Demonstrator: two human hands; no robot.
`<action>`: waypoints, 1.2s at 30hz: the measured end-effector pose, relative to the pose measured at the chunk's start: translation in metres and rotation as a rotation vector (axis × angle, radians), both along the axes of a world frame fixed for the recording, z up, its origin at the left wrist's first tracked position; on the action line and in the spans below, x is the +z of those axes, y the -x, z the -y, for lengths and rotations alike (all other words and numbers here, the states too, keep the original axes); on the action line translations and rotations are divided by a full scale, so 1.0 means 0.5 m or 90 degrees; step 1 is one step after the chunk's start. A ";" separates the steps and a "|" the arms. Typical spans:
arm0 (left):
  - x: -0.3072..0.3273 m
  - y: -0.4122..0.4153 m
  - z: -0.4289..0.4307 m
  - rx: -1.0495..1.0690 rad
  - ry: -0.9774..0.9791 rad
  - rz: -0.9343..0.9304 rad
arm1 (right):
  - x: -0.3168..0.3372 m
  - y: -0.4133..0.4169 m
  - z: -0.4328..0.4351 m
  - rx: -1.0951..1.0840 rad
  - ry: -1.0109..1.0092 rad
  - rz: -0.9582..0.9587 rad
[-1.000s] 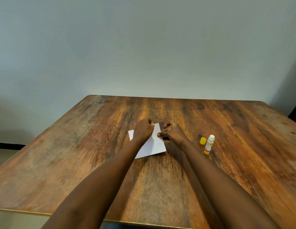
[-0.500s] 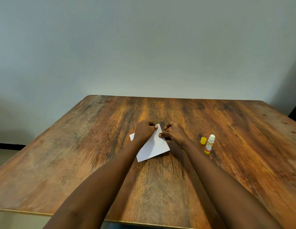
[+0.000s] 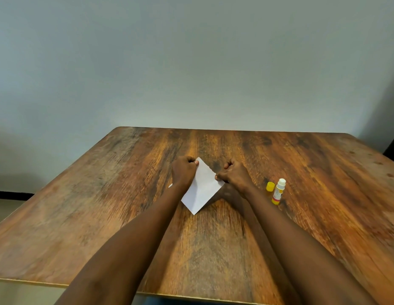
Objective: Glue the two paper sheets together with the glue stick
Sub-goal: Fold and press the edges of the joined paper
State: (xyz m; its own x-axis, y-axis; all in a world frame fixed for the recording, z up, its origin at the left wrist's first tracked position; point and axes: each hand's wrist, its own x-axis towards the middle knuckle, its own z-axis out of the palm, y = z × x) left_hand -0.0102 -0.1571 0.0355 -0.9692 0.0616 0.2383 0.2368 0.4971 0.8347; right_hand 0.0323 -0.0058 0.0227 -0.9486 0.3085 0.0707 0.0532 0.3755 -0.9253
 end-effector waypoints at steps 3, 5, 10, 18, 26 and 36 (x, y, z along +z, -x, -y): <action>0.006 0.001 -0.002 0.034 -0.037 0.012 | -0.007 0.004 0.004 0.006 0.072 0.008; 0.008 0.002 -0.003 0.047 -0.052 0.011 | -0.009 0.004 0.004 0.012 0.109 0.021; 0.001 0.007 0.006 0.064 -0.077 0.015 | -0.001 0.006 0.002 0.001 0.134 0.010; 0.003 0.013 0.014 0.099 -0.110 0.050 | 0.006 0.007 0.017 0.002 0.218 0.009; -0.017 0.019 0.021 0.123 -0.159 0.107 | -0.015 0.011 0.030 -0.053 0.192 0.043; -0.037 0.033 0.058 0.018 0.050 0.212 | -0.017 0.014 0.025 -0.086 0.206 0.052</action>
State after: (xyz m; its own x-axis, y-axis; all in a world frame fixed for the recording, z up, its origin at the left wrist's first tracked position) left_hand -0.0269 -0.1862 0.0168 -0.9946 0.0395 -0.0957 -0.0566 0.5656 0.8227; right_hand 0.0252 -0.0182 0.0140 -0.8964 0.4252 -0.1252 0.1606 0.0483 -0.9858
